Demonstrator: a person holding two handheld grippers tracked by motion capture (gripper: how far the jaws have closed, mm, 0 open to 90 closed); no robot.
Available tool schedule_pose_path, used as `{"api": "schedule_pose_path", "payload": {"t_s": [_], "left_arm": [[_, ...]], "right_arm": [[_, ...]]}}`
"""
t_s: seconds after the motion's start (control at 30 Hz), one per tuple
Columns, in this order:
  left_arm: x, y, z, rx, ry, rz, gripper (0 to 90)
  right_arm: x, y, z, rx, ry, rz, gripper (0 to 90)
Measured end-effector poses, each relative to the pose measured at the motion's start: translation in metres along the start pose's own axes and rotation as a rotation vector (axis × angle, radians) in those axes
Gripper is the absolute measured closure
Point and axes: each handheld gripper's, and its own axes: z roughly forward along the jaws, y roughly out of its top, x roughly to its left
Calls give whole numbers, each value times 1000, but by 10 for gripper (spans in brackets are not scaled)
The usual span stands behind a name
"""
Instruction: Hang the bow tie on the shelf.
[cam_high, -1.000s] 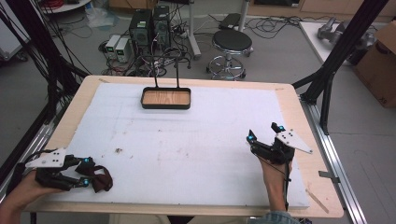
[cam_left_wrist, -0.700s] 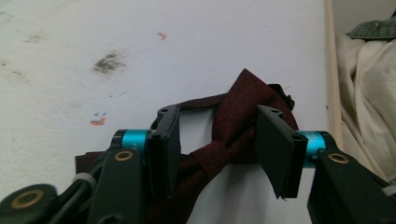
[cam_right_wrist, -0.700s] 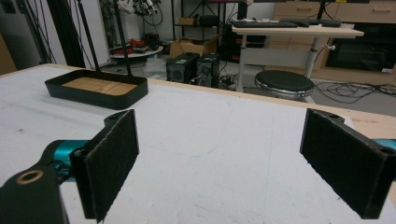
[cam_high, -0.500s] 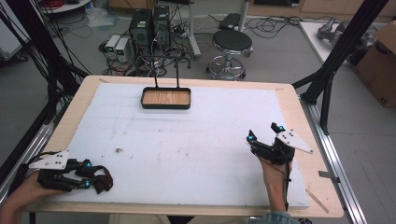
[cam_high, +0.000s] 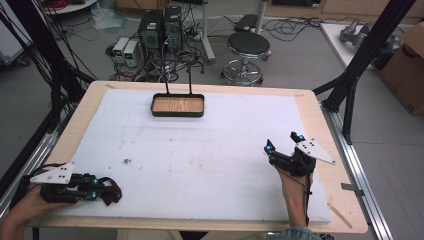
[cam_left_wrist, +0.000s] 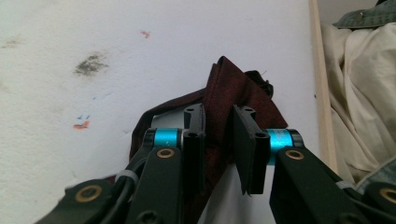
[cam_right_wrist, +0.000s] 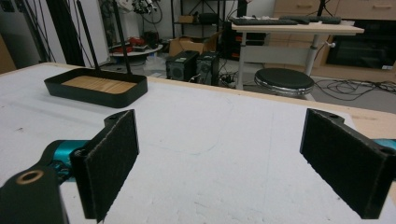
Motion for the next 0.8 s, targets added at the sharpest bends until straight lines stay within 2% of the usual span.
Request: {"api": "schedule_pose_path", "payload": {"t_s": [0.07, 0.3, 0.37, 0.53, 0.8], "left_arm": [[1, 2, -1, -2, 4, 6, 775], [2, 13, -9, -106, 27, -5, 779], [2, 17, -10, -144, 23, -11, 779], [2, 29, -5, -199, 18, 2, 782], [4, 47, 9, -229, 55, 23, 782]], "right_arm": [[0, 0, 0, -1, 2, -1, 106], [1, -1, 2, 8, 7, -10, 107], [1, -1, 2, 11, 7, -10, 106], [1, -1, 3, 14, 8, -7, 106], [1, -4, 5, 26, 10, -12, 106]]}}
